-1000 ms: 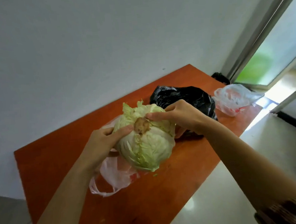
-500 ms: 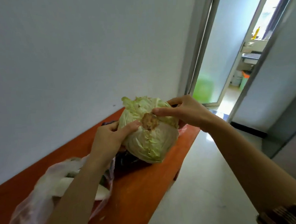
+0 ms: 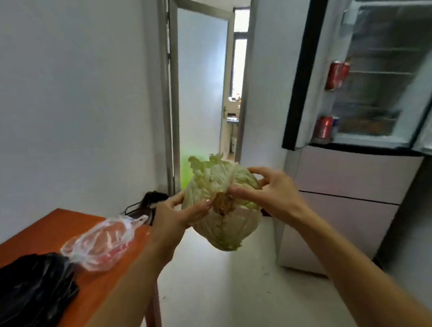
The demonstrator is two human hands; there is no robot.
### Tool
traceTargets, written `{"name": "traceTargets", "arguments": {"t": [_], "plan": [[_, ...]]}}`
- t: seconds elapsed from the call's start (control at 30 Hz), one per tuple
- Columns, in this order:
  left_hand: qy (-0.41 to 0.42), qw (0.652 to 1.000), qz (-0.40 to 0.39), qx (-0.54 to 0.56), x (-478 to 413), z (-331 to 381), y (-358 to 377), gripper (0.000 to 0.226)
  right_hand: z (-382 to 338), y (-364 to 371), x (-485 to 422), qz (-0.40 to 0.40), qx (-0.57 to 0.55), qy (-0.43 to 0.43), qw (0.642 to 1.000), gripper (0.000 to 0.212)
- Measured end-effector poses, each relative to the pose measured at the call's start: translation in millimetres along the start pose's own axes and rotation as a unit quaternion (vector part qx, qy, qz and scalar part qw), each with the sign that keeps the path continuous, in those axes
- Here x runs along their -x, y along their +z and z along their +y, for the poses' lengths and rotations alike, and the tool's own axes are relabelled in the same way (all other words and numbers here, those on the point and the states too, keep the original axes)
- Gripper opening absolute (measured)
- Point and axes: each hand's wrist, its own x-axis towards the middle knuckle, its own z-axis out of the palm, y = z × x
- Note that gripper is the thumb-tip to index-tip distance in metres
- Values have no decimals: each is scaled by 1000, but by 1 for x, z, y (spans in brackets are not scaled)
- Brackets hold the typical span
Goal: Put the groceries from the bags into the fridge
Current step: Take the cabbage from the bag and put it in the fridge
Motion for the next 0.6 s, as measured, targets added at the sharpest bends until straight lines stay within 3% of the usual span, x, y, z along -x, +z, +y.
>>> {"name": "traceTargets", "arguments": {"t": [0.17,0.47,0.6], "plan": [[47,998,-37,2,-79,-12,127,91,72,-102,-29,100,0,6,995,74],[87,983,-158,43,-248,-53,351,71,217,-270,-122,236,56,38,969,59],[91,973,-207,43,-320,-64,450,75,274,-350,-161,279,67,75,955,66]]}}
